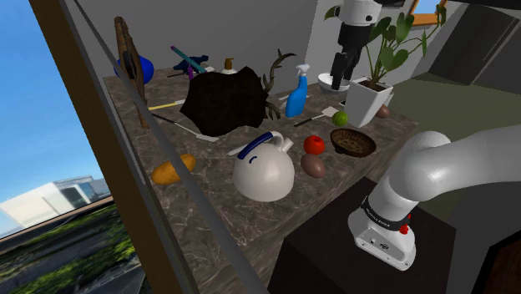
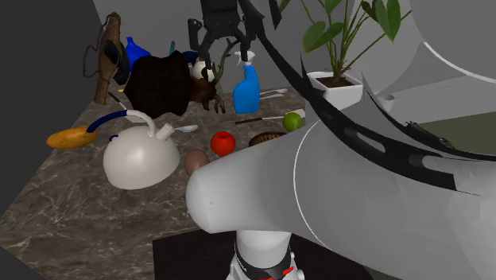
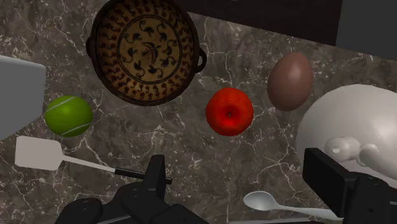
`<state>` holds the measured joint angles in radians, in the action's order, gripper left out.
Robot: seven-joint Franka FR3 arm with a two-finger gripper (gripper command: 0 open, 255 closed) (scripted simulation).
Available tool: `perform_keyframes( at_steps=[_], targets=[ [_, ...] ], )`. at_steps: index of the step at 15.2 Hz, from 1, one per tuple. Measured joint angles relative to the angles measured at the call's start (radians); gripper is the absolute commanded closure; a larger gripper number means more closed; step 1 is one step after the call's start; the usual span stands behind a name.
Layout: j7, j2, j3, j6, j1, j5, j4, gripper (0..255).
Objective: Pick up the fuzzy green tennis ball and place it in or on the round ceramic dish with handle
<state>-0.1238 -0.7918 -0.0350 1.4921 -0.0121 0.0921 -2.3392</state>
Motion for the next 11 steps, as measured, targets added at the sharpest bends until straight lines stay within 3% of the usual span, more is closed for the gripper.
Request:
perform_keyframes(
  at_steps=[4, 11],
  targets=[
    [-0.032, -0.007, -0.029, 0.06, -0.011, 0.033, -0.054, 0],
    [-0.135, 0.013, -0.141, 0.28, -0.056, 0.151, -0.204, 0]
  ],
)
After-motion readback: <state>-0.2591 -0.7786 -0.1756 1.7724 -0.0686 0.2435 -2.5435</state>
